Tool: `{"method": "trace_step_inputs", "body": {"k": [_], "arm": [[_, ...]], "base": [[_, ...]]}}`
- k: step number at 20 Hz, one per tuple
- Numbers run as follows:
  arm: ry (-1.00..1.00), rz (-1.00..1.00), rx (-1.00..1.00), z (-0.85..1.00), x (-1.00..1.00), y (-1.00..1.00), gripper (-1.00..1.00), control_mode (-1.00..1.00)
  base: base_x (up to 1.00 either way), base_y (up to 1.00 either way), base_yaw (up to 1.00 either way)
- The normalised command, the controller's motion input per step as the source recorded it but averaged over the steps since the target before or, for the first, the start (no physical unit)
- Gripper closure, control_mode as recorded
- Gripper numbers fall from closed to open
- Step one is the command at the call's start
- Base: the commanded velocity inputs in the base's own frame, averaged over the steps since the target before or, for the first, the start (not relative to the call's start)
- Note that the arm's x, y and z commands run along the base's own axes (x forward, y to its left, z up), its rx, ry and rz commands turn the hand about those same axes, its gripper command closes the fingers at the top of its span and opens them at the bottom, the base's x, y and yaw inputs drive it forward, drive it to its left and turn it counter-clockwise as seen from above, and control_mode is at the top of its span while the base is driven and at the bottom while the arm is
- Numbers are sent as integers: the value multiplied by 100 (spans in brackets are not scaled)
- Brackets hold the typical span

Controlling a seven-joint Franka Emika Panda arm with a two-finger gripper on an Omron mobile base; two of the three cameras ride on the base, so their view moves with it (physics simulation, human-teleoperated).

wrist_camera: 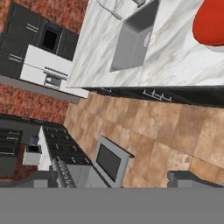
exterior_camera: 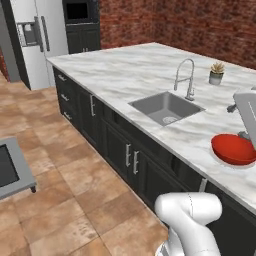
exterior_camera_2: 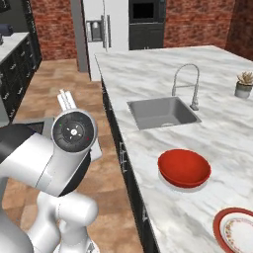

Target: Move the bowls from the cabinet to the plates on the dining table.

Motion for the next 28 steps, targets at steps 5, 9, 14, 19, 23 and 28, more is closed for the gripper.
{"method": "trace_step_inputs", "body": {"k": [5,9,14,19,23,28], "arm": [[0,0,0,0,0,0,-100,100],[0,0,0,0,0,0,-100,100],[0,0,0,0,0,0,-100,100],[0,0,0,0,0,0,-100,100],[0,0,0,0,0,0,-100,100],[0,0,0,0,0,0,-100,100]], "base": [[0,0,25],[0,-1,25],[0,-2,25],[0,-2,25],[0,-1,25],[1,-1,25]]}}
